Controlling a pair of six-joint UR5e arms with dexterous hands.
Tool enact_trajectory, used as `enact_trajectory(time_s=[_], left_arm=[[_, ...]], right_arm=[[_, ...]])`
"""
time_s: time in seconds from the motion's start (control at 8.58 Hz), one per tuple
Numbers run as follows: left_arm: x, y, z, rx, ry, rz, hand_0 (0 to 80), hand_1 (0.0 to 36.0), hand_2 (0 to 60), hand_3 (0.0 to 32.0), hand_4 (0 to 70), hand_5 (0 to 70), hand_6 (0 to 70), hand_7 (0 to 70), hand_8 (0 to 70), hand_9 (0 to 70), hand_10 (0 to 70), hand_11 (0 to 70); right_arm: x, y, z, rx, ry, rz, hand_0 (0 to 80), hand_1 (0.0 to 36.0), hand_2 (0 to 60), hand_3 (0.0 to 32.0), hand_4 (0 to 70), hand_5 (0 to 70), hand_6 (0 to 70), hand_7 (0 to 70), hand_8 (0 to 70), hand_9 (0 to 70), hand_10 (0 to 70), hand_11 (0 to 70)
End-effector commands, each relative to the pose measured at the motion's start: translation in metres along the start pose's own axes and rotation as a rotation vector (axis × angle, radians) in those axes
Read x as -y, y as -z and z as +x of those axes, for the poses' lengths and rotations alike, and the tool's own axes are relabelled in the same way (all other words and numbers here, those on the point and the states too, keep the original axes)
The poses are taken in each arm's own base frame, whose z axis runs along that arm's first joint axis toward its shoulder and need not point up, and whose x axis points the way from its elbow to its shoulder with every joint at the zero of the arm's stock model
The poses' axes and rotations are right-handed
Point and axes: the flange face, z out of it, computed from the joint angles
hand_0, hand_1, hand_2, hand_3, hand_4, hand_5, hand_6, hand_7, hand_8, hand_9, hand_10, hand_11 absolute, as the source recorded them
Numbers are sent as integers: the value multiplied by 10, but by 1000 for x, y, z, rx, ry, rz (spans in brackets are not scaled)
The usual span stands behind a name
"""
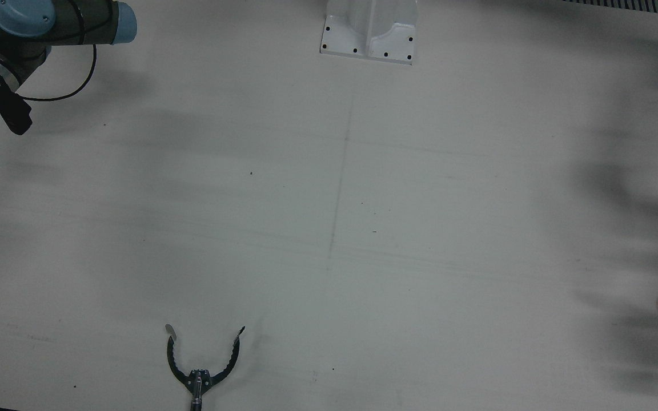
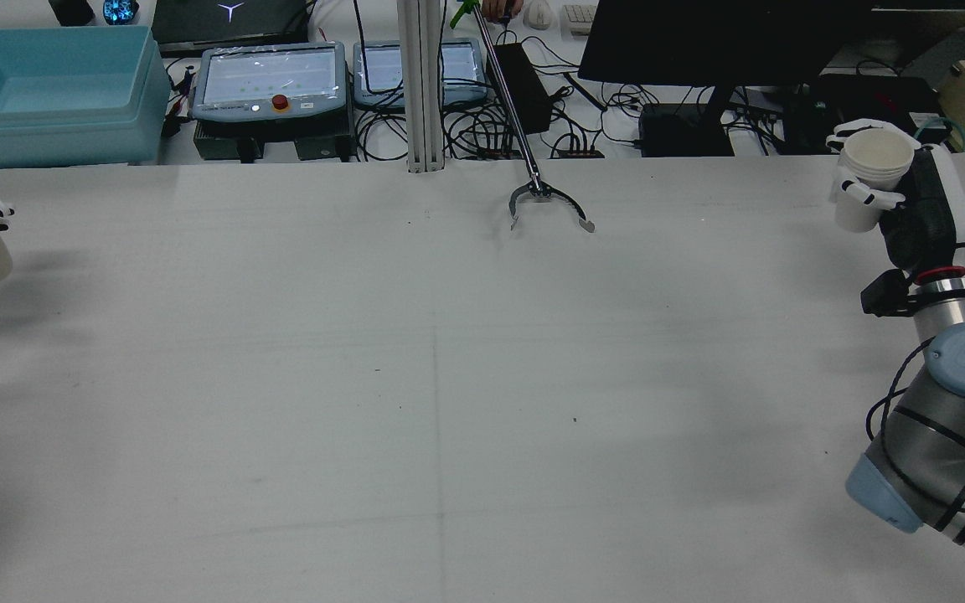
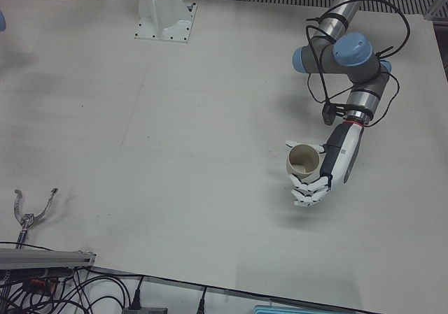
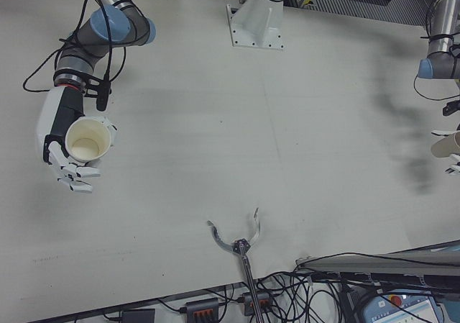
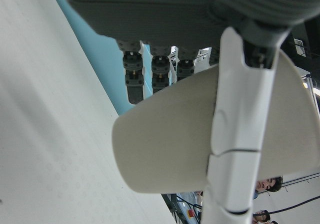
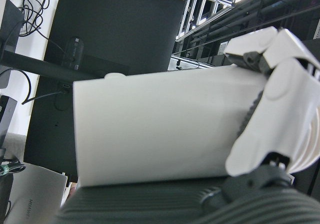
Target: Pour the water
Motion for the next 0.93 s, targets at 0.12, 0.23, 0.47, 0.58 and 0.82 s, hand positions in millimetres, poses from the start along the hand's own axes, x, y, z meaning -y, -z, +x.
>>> enact_trajectory(time_s=[0.12,0.23,0.47,0.58,0.82], left_arm=[[84,40,-26,-99,-31,56,659,194,0,0,478,487,213,454,190,293,165,255],[110,47,-38,-98,-35,61,651,191,0,0,487,485,213,456,191,295,165,254],[145,61,-51,-104,-79,49,624,182,0,0,487,478,212,456,193,300,165,254],[156,65,-56,-109,-101,39,621,179,0,0,486,476,212,455,195,303,166,255],[161,68,-58,-111,-118,36,603,173,0,0,483,464,208,454,195,305,167,255]], right_arm=[[-1,2,2,-8,1,-4,464,306,600,0,183,348,615,539,305,283,619,700],[-1,2,4,-22,3,-8,463,302,600,0,186,351,623,550,312,290,624,700],[-2,1,5,-23,3,-9,465,302,600,0,200,360,629,562,314,296,621,700],[-1,2,5,-23,5,-8,466,303,600,0,196,364,623,557,307,286,618,700],[-2,1,5,-23,5,-8,467,304,600,0,196,365,621,558,305,284,613,700]])
